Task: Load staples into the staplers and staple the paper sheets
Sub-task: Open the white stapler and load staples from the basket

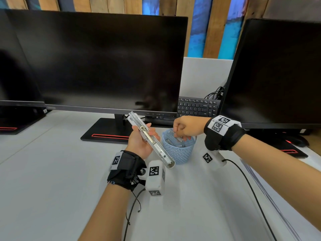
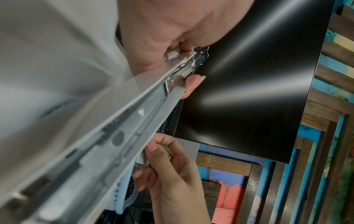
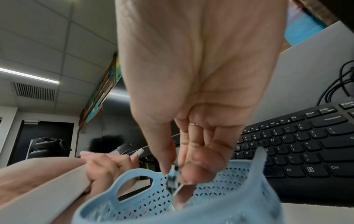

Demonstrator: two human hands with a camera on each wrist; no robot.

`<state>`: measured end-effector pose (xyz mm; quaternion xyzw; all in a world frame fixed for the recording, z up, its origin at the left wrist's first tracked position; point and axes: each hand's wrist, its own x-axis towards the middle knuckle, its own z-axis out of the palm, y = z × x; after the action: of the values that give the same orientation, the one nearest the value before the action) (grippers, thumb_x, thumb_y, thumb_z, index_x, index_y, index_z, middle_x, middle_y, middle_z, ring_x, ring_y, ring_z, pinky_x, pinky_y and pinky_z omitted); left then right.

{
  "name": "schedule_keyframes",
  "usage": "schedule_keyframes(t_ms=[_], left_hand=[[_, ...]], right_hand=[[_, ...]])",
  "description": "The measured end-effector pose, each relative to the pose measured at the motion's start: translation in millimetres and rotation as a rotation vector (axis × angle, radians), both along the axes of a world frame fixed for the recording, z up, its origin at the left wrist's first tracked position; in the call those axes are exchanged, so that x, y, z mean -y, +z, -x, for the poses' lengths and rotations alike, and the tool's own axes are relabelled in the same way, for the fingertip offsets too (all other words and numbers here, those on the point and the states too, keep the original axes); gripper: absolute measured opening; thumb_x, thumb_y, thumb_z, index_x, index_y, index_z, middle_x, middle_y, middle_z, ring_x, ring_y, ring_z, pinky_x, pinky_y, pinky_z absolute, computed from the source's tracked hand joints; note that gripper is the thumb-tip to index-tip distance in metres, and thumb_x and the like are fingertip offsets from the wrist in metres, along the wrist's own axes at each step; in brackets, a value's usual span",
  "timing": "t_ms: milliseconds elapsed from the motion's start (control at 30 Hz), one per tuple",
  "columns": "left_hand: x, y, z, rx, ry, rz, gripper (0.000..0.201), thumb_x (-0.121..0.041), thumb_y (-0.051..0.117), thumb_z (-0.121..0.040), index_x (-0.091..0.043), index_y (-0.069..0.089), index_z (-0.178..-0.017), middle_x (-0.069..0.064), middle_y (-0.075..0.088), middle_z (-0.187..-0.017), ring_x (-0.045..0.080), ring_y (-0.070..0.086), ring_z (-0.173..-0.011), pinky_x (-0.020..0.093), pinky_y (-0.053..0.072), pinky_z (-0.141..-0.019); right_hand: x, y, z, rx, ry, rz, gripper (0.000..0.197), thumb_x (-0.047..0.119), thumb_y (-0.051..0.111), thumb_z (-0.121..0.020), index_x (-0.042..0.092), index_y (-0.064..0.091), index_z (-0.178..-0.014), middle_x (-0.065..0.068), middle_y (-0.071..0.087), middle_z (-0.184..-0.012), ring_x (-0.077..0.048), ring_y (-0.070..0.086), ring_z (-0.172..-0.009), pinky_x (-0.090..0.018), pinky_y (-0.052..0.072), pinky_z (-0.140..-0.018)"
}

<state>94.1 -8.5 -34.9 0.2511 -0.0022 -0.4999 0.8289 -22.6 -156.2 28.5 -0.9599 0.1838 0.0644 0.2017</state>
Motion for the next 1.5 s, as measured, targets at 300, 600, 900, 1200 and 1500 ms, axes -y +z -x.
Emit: schedule_keyframes(t_ms=[300,600,900,1200,1500], left_hand=[[0.2,-0.1,-0.5,-0.002,0.003,0.004,0.043,-0.046,0.027,-0.102,-0.010,0.047,-0.112,0.000,0.036,-0.065,0.009,0.038,-0.039,0.022,0.034,-0.059],[1.5,-1.9,-1.6,0.009,-0.004,-0.002,0.044,-0.047,0.027,-0.102,-0.011,0.047,-0.117,0.000,0.040,-0.059,0.008,0.038,-0.041,0.021,0.038,-0.051],[2.7,-2.7,-2.8,-0.003,-0.015,-0.004,0.040,-0.044,0.028,-0.103,-0.011,0.048,-0.115,0.002,0.043,-0.053,0.009,0.038,-0.038,0.020,0.039,-0.046],[3.1,-3.5,-2.5,0.001,-0.010,-0.010,0.043,-0.046,0.026,-0.103,-0.011,0.048,-0.112,0.001,0.044,-0.054,0.009,0.038,-0.039,0.020,0.040,-0.046],[3.0,-4.5,-2.2,-0.003,-0.012,0.000,0.046,-0.048,0.025,-0.102,-0.010,0.049,-0.112,0.001,0.043,-0.056,0.009,0.039,-0.040,0.020,0.041,-0.049]], right_hand=[[11.1,3.6,3.4,0.032,0.100,-0.087,0.039,0.016,0.060,-0.094,0.024,0.051,-0.132,-0.012,0.073,-0.091,-0.016,0.062,-0.071,-0.020,0.055,-0.062],[12.3,-1.0,12.0,0.105,0.124,-0.137,0.029,0.011,0.060,-0.094,0.015,0.059,-0.122,-0.010,0.072,-0.084,-0.004,0.064,-0.060,-0.017,0.053,-0.060],[12.6,-4.6,17.0,0.212,0.079,-0.147,0.024,0.013,0.067,-0.089,0.012,0.064,-0.113,-0.002,0.075,-0.079,-0.009,0.069,-0.064,-0.023,0.057,-0.066],[10.7,-10.7,22.0,0.332,0.007,-0.102,0.018,0.017,0.065,-0.091,0.011,0.063,-0.109,0.008,0.070,-0.061,-0.007,0.065,-0.054,-0.024,0.057,-0.063],[7.0,-9.5,23.8,0.377,0.026,-0.150,0.021,0.014,0.067,-0.089,0.010,0.060,-0.108,-0.003,0.072,-0.069,-0.006,0.065,-0.056,-0.020,0.055,-0.061]])
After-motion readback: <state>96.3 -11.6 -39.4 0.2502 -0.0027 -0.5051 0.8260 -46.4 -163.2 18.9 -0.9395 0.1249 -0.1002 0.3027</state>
